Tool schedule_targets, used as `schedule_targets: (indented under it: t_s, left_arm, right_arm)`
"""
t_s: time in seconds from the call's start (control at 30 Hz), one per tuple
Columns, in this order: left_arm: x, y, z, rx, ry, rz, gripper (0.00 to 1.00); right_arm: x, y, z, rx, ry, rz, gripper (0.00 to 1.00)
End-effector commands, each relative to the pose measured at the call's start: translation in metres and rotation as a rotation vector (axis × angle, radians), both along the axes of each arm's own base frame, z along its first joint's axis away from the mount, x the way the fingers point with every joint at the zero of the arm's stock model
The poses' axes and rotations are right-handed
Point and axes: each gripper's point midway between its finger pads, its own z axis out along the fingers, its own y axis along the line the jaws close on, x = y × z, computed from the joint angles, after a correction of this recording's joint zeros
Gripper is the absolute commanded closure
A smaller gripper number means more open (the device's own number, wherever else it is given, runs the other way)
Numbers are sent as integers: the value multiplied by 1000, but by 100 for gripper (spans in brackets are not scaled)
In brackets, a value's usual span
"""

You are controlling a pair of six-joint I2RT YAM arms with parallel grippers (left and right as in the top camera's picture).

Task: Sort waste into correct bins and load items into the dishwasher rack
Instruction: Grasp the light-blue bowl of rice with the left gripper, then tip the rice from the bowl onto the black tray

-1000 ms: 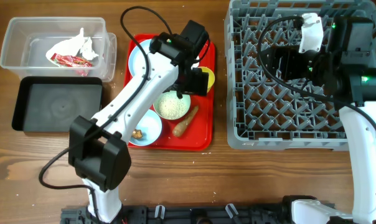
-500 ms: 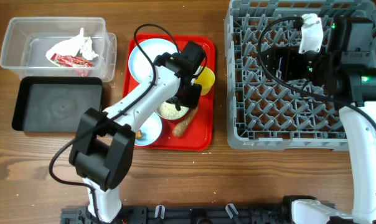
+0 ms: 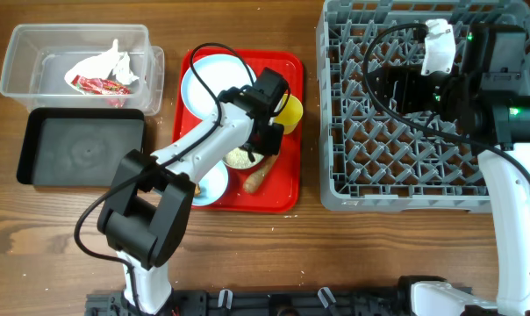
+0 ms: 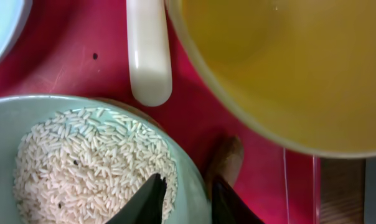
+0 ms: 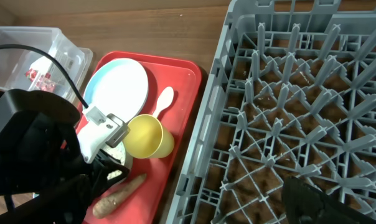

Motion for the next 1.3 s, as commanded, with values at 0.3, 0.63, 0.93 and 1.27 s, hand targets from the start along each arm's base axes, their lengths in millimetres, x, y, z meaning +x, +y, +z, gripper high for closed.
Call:
schedule_targets:
  t_s: [0.3, 0.63, 0.93, 1.27]
  left_arm:
    - [-5, 3, -17, -5, 17, 48, 92]
    - [17, -18, 69, -179, -47, 149, 96]
    - [46, 52, 147, -436, -63, 376, 96]
    - [22, 275, 157, -522, -38, 775, 96]
  right_arm:
    - [5, -4, 4, -40, -22, -7, 0]
    - [8, -4, 6, -40, -39, -7, 0]
    - [9, -4, 8, -40, -47, -8, 0]
    - [8, -4, 7, -39, -42, -8, 0]
